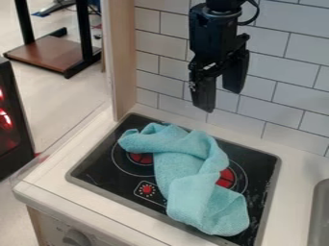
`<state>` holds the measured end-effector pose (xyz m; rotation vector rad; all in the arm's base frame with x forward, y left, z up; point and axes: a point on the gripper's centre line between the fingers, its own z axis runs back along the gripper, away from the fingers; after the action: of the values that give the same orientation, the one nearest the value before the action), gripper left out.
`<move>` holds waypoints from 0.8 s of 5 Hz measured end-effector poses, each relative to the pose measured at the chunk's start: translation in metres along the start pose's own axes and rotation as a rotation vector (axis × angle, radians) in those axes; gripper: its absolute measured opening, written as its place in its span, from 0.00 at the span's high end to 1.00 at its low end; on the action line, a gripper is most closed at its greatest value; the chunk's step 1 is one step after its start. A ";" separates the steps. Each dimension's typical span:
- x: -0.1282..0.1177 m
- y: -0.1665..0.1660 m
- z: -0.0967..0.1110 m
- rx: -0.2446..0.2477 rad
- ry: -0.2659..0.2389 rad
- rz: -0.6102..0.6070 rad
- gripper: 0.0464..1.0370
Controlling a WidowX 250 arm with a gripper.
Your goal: Fold the cloth from top left to bottom right
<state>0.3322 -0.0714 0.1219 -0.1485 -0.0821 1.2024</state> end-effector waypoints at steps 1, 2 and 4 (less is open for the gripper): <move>0.001 0.004 -0.009 0.028 0.000 0.013 0.04; 0.015 0.006 -0.010 0.024 -0.028 0.135 0.04; 0.086 0.020 -0.005 0.008 -0.070 0.553 0.04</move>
<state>0.3451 0.0151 0.1124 -0.1257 -0.1014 1.7598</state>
